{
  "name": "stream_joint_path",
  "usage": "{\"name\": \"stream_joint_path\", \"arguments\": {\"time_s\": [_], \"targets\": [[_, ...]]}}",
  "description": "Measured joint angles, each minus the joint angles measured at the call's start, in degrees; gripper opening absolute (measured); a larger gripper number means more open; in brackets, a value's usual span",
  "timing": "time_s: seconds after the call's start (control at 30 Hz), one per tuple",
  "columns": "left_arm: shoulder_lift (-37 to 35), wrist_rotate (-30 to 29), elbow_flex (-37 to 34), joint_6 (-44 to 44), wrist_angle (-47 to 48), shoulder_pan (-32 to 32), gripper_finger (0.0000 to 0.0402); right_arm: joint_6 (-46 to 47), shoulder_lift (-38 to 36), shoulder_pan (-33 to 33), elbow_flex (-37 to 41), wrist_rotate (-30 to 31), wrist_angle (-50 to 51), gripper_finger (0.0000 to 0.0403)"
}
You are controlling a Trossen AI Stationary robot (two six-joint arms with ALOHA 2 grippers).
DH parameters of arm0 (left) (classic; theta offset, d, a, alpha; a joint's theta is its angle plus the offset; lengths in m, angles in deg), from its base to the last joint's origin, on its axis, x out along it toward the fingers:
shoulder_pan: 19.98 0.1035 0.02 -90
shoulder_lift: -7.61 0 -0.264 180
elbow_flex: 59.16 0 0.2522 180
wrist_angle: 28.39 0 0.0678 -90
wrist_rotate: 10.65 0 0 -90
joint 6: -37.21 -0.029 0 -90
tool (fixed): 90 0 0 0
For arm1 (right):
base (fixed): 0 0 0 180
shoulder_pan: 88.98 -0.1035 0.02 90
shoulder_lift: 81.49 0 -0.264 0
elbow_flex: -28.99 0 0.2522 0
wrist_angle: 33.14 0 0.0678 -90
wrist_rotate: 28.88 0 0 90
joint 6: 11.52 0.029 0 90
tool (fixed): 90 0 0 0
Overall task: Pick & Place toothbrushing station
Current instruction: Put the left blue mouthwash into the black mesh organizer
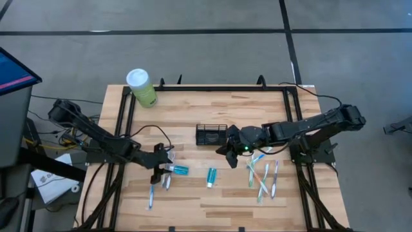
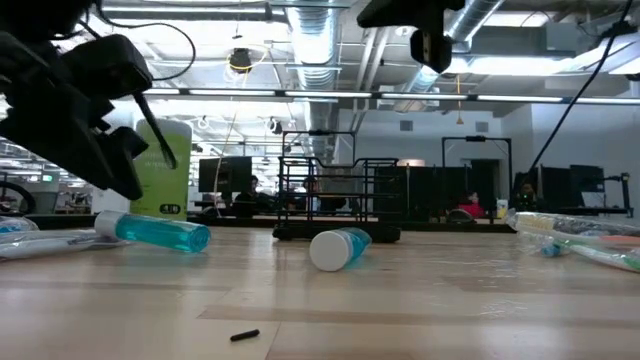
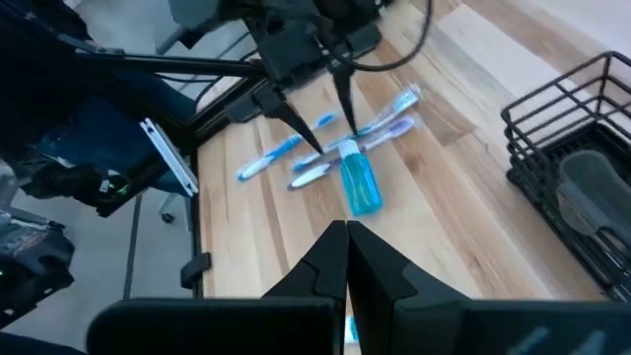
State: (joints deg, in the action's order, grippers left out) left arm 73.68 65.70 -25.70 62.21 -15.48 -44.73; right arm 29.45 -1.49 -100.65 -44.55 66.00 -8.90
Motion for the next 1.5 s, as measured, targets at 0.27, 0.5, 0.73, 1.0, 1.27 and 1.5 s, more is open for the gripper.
{"name": "stream_joint_path", "arguments": {"time_s": [0.27, 0.5, 0.73, 1.0, 1.27, 1.5], "targets": [[4.5, 4.23, 0.68, -5.6, -6.68, 2.41, 0.02, -0.26, -0.56, 0.56, -0.03, -0.39, 0.19, 0.0], [11.05, 4.53, 5.46, -10.82, -6.81, 3.44, 0.0219, -0.04, -0.16, 0.49, -0.01, -0.54, 0.04, 0.0], [16.88, 4.57, 7.61, -12.69, -6.49, 3.41, 0.0228, -0.24, -0.14, 0.54, -0.01, -0.52, 0.22, 0.0], [16.62, 4.82, 7.69, -12.42, -3.18, 3.87, 0.0228, -0.56, -0.14, 0.52, -0.01, -0.54, 0.28, 0.0], [16.62, 5.6, 7.67, -10.62, -0.57, 4.27, 0.0228, -0.94, -0.14, 0.52, -0.01, -0.54, 0.52, 0.0], [16.62, 8.34, 7.67, -10.63, -0.6, 4.43, 0.0211, -1.08, -0.14, 0.52, -0.01, -0.54, 0.66, 0.0]]}}
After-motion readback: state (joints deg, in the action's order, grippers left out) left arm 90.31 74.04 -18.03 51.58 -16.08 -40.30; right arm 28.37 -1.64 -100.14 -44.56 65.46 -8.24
